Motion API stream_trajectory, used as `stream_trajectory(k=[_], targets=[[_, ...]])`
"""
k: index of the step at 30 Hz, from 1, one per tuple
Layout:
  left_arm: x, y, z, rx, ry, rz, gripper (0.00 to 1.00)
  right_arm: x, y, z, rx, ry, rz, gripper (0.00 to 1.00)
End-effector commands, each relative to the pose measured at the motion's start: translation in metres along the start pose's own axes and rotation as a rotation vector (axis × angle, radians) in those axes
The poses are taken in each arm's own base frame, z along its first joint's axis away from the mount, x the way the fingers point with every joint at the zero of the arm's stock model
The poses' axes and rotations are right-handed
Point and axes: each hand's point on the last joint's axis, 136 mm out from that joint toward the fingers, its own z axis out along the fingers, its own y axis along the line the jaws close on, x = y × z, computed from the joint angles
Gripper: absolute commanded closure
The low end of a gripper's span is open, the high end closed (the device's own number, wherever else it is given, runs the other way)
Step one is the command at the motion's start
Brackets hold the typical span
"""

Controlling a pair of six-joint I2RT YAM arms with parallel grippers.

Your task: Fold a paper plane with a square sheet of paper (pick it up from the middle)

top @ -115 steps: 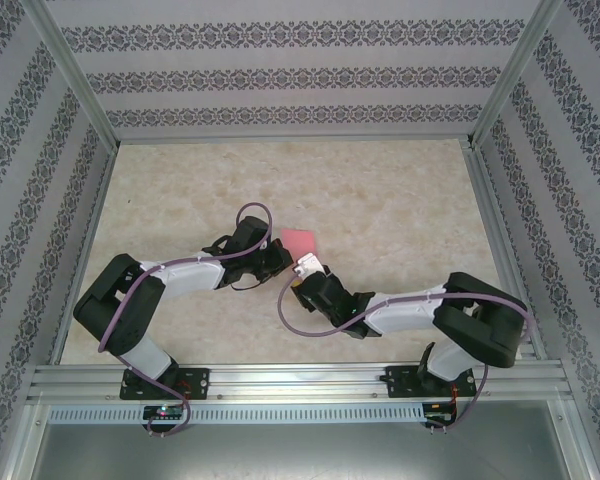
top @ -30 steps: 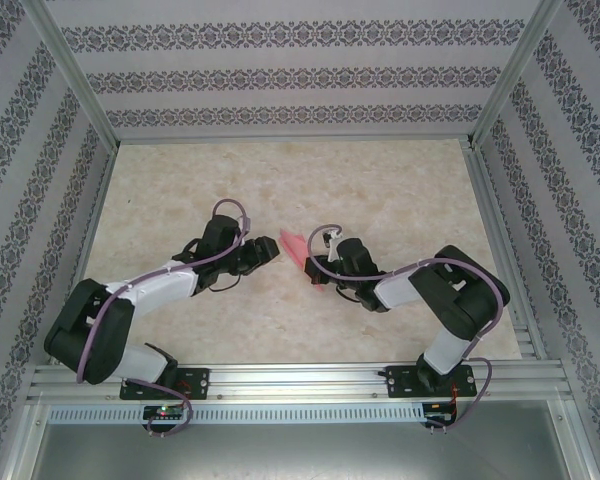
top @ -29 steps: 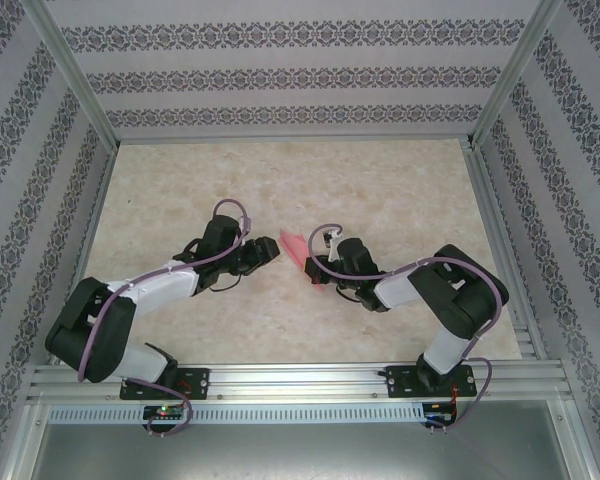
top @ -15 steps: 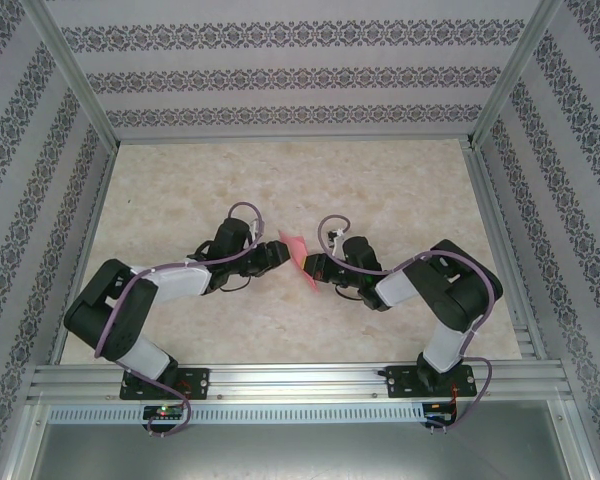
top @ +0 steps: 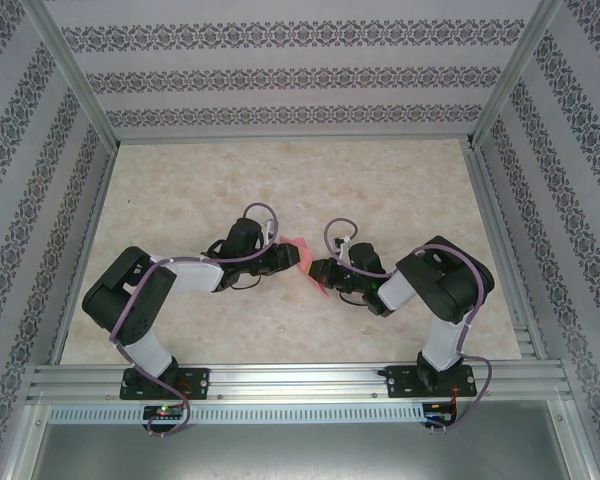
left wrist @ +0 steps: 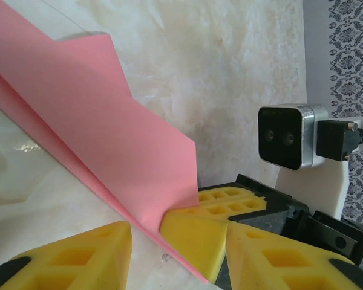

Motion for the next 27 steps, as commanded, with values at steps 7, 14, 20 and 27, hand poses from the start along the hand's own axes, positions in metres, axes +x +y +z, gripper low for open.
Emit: stream_trajectory(k=[7,14,20,27], targets=[[-0.007,-0.017,0.014,0.077,0.004,0.088,0.58,-0.006,-0.001,-0.003,-0.047,-0.003,0.083,1.00],[-0.008,-0.018,0.019,0.094,0.005,0.101,0.60,-0.004,0.005,-0.001,-0.092,0.022,0.132,1.00],[-0.009,-0.012,0.021,0.077,-0.004,0.106,0.62,-0.003,0.003,-0.001,-0.080,0.039,0.155,1.00],[-0.007,-0.007,0.027,0.069,0.007,0.107,0.65,-0.003,-0.003,0.000,-0.067,0.046,0.185,1.00]])
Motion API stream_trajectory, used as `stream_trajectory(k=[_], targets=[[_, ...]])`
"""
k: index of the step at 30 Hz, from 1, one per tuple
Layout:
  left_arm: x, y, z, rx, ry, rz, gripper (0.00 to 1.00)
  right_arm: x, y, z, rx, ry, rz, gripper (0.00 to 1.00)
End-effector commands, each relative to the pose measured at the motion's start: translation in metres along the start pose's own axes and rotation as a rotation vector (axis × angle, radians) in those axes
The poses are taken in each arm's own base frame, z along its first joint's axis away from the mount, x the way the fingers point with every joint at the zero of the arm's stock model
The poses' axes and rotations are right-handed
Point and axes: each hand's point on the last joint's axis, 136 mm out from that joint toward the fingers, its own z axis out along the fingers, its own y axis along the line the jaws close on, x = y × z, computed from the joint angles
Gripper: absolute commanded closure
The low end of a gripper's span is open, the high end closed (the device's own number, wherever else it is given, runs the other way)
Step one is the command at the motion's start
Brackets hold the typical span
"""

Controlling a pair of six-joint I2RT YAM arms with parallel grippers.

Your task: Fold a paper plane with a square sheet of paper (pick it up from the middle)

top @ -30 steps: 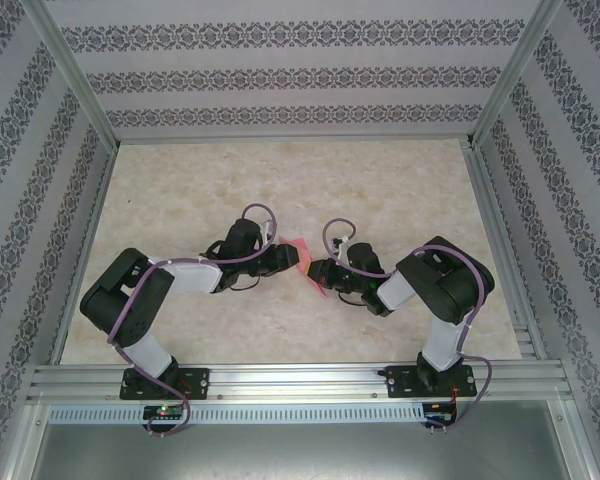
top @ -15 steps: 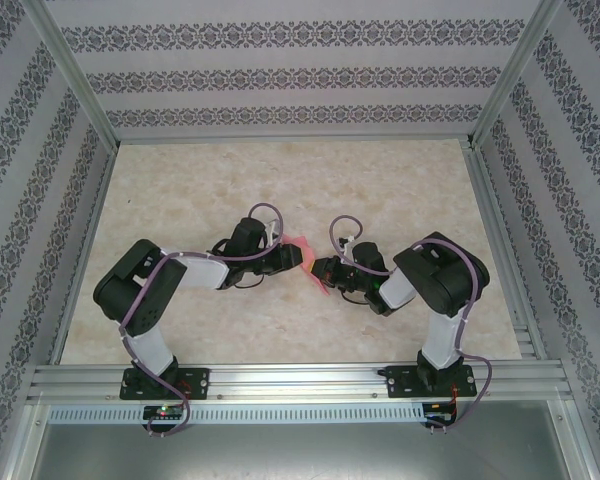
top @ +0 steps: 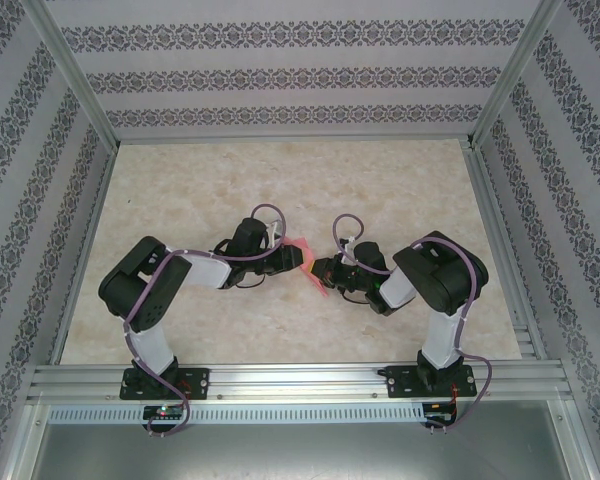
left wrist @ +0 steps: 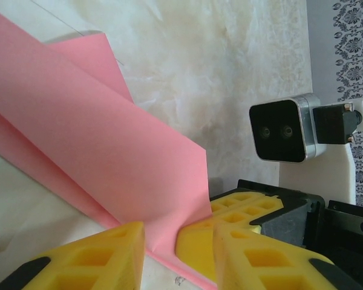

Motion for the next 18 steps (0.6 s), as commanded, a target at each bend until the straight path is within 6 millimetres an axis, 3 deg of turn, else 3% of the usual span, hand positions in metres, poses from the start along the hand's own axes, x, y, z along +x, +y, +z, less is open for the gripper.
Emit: stream_trajectory(k=[1,8,18], targets=[[-0.009,-0.013,0.007,0.042,-0.025,0.064,0.65,-0.002,-0.001,0.002,-0.008,0.010,0.012,1.00],[-0.010,-0.012,0.009,0.047,-0.027,0.071,0.67,0.000,-0.009,0.004,0.011,0.022,0.025,1.00],[-0.006,0.007,0.015,-0.017,-0.016,0.031,0.71,0.002,-0.015,0.005,0.041,0.033,0.029,1.00]])
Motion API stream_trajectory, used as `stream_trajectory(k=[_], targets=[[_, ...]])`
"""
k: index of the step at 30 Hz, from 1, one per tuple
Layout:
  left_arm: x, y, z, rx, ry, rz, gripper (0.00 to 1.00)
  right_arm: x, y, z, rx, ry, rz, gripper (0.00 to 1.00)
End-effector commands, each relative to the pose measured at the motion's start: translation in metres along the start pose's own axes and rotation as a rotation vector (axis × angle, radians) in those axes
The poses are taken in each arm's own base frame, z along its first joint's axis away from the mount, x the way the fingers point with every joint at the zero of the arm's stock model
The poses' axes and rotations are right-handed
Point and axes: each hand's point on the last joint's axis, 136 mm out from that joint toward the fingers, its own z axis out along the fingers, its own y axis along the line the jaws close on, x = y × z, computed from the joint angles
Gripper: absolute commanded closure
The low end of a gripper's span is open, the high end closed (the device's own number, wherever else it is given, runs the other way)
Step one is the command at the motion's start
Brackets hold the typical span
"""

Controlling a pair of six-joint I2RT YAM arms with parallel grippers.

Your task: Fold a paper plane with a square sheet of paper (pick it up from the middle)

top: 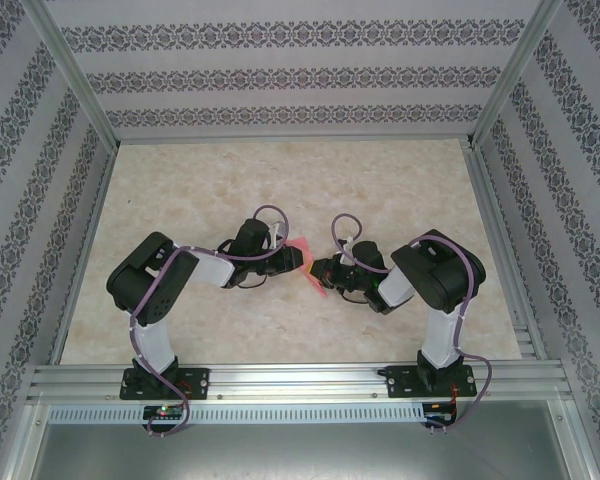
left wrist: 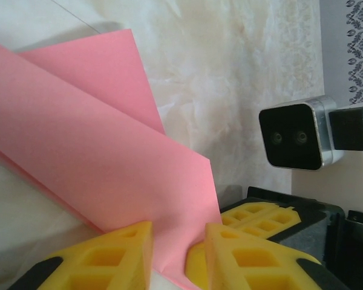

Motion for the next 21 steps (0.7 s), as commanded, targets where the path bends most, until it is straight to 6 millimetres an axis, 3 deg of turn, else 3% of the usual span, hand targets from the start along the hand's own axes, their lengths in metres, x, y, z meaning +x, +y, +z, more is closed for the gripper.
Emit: stream_trajectory(k=[1,13,21], targets=[[-0.006,-0.002,0.005,-0.005,-0.020,0.027,0.71,0.000,-0.012,0.001,0.034,0.009,0.014,1.00],[-0.005,0.014,0.013,-0.067,-0.003,-0.027,0.76,-0.003,0.004,0.000,0.030,0.031,-0.021,0.90],[-0.003,0.023,0.015,-0.105,0.007,-0.061,0.79,-0.001,0.011,-0.012,0.123,0.065,-0.101,0.82]])
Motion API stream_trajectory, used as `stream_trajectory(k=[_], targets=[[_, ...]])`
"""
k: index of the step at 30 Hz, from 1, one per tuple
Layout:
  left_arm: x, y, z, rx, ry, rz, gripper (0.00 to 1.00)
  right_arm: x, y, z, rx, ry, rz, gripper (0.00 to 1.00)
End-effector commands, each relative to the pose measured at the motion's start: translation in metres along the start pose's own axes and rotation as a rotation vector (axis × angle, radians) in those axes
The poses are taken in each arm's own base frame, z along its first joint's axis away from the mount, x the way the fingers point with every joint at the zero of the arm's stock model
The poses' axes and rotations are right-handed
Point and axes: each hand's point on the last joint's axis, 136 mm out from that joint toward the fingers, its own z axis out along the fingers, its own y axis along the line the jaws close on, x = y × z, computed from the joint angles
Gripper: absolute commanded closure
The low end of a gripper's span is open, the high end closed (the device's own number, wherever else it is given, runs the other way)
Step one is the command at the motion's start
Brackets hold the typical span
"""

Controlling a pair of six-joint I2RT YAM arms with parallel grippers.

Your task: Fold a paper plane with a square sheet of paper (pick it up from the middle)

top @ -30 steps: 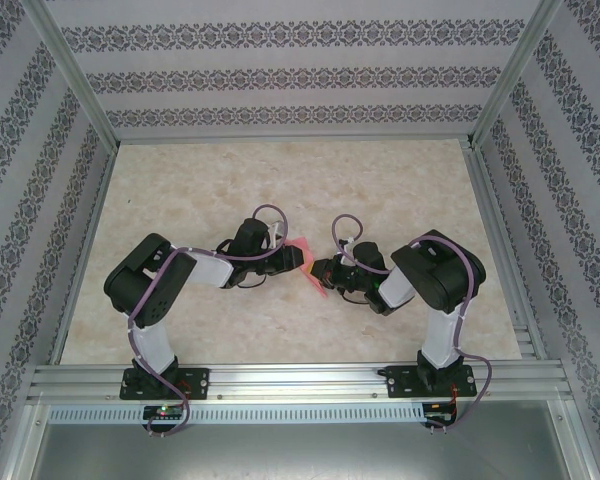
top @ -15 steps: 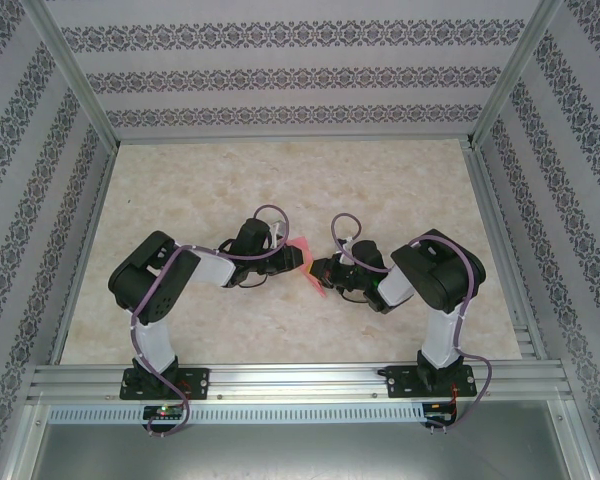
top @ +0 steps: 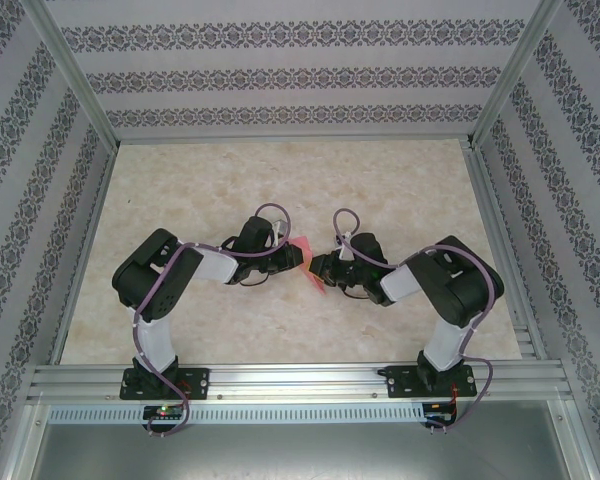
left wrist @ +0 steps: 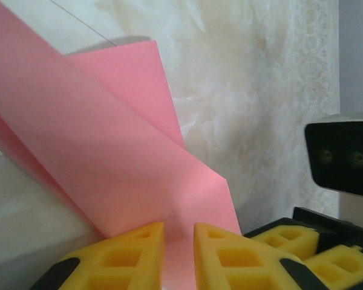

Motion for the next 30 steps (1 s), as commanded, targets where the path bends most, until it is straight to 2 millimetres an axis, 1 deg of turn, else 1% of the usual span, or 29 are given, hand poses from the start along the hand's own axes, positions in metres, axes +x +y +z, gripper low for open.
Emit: stream_trajectory(k=[1,5,9,14,18,22,25,30], targets=[[0.004,0.015,0.008,-0.059,0.014,-0.036,0.79,0.000,-0.003,-0.007,0.071,0.023,-0.061,0.81],[0.005,0.017,0.010,-0.060,0.024,-0.042,0.80,0.002,-0.008,-0.018,0.168,0.026,-0.136,0.74],[0.006,0.019,0.011,-0.067,0.032,-0.049,0.80,0.003,-0.008,-0.028,0.301,0.028,-0.300,0.69],[0.007,0.020,0.012,-0.073,0.039,-0.054,0.80,0.010,0.000,-0.026,0.387,0.055,-0.490,0.67],[0.008,0.022,0.012,-0.077,0.041,-0.056,0.80,0.010,-0.003,-0.023,0.473,0.052,-0.542,0.67],[0.010,0.023,0.013,-0.081,0.047,-0.059,0.80,0.006,-0.009,-0.026,0.548,0.024,-0.577,0.66],[0.010,0.024,0.013,-0.084,0.050,-0.060,0.80,0.008,-0.007,-0.026,0.541,0.026,-0.596,0.66],[0.010,0.023,0.013,-0.084,0.054,-0.061,0.80,0.016,-0.005,-0.015,0.512,0.083,-0.632,0.67]])
